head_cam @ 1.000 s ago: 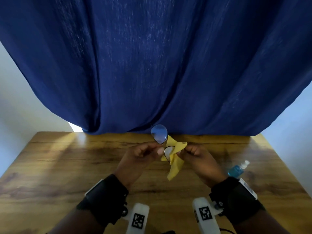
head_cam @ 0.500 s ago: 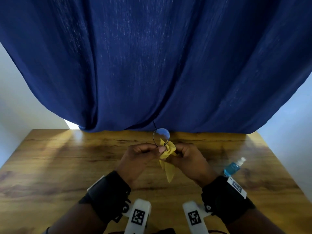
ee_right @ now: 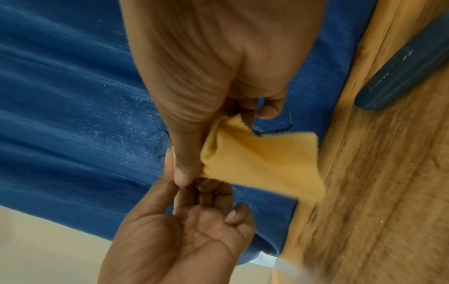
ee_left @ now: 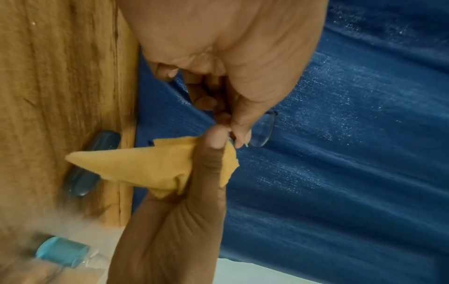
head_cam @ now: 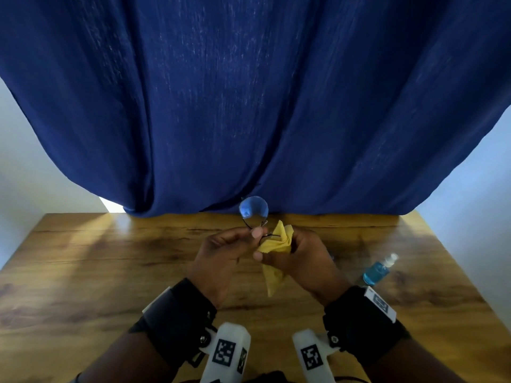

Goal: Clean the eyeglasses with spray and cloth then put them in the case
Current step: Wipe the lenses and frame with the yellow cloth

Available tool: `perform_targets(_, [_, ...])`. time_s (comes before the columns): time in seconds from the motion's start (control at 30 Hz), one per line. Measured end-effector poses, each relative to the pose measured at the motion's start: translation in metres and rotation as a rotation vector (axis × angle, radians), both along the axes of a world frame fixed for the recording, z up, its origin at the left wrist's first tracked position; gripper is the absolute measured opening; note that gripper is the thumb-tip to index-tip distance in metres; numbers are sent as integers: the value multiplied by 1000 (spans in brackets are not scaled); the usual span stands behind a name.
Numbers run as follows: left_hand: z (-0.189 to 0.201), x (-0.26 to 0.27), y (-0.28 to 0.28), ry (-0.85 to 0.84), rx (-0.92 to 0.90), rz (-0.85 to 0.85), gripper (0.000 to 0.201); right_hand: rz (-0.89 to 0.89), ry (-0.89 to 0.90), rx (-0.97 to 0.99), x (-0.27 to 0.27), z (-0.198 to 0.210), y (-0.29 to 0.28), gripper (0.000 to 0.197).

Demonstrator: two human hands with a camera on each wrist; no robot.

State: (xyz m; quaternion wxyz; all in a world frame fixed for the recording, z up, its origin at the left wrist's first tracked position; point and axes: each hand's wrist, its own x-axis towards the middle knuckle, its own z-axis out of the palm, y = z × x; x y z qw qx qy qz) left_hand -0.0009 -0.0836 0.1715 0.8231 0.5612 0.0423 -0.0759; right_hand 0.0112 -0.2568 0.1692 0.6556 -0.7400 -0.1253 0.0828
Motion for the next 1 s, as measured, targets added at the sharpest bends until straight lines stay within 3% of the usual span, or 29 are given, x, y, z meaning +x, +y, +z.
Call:
perform_targets(0.13, [-4,0,2,48,22,-10,23,-55,10,60,3,2,-4,10])
perform_targets(0.23, [-3,-1,7,28,36,59,26,-75,35,-6,4,-2,-10,20])
perform_targets(0.3, [-4,-2,10,20,35,111,31,-30,73,-10,1,-2,-10,10])
perform_targets(0.33, [-5,-2,12,26,33,120,32,9,100,-16,-1,-3,-8,14])
perform_targets(0.47, [-12,-8,6,58,23,85,18,9,123,-105,-6,-3,9,16])
perform_targets(0.6, [-13,-9,6,62,57,63,17,-85,95,-29,-4,0,13,13])
perform_targets(0.77, [-11,-8,9,73,78,59,18,-247,175,77,-3,-7,6,44])
perform_targets(0.87, [-9,-6,19,-4,208,85,17,-409,265,34,4,-11,-19,48])
perform_targets(1.0, [-14,-4,16,-46,366,46,15,-355,338,188,15,8,-35,42])
